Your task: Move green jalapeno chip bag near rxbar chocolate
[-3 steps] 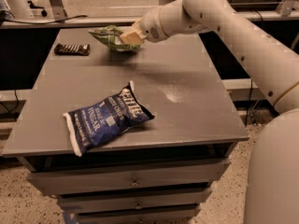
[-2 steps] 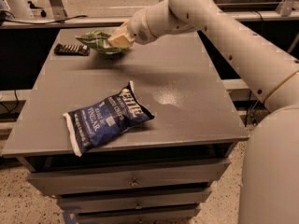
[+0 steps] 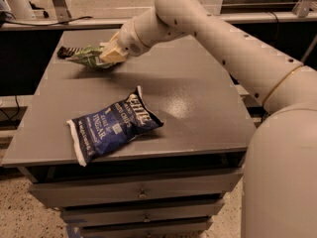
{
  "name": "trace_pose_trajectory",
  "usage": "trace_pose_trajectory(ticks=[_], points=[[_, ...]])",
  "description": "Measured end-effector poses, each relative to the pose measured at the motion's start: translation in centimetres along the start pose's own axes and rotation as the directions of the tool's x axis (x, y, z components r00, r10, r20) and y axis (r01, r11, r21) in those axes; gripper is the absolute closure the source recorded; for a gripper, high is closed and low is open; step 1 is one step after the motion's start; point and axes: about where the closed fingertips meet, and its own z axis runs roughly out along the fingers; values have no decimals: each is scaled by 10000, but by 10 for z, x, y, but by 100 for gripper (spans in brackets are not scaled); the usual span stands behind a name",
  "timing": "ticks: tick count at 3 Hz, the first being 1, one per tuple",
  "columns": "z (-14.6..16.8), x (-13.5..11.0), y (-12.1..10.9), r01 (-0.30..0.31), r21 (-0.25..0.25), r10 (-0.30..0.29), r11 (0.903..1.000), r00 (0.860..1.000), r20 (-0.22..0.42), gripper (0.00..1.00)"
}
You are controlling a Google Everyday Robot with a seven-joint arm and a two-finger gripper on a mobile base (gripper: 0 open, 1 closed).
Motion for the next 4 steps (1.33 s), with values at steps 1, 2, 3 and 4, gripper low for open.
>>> trace_pose_trajectory(ticks=[1,2,3,4], points=[[9,20,7,208,-341,-228,9992,9979,-603,59],[8,36,5,327,-447,-372,9985,9939,-1035,36],[4,45,0,402,-444,-457,9982,9901,-1323,13],[-4,49,-6,433,-372,-482,9984,9884,-1437,0]])
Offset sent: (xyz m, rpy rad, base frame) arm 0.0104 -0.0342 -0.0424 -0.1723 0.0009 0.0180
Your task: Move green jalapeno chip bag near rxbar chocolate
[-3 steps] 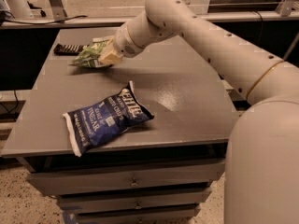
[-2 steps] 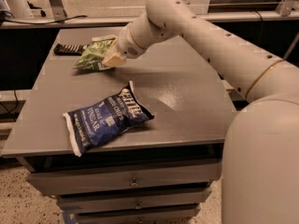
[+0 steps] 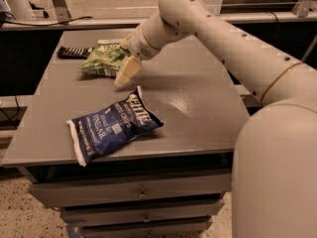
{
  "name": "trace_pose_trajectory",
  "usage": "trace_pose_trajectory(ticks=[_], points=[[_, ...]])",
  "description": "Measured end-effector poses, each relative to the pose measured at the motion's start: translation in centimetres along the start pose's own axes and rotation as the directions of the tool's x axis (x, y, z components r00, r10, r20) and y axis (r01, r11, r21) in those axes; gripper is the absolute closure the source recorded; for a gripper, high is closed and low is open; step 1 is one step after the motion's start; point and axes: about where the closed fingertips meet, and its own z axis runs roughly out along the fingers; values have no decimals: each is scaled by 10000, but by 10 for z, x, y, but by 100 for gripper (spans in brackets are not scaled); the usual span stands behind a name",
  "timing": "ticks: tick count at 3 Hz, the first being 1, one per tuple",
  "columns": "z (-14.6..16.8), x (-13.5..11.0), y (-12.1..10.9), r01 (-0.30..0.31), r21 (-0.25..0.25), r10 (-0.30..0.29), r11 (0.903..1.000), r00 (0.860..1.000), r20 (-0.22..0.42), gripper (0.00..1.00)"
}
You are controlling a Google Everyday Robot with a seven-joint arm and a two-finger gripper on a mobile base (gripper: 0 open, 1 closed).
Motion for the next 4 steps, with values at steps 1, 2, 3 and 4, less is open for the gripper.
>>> trace_pose_trajectory(ticks=[1,2,3,4], points=[[-27,4,-4,-245,41,244,9997,9994,237,0],[-75,12,-6,-510,102,503,9986,9968,618,0],[-139,38,4,-615,331,581,9976,9938,950,0],[-149,48,5,-712,405,672,9966,9934,932,0]])
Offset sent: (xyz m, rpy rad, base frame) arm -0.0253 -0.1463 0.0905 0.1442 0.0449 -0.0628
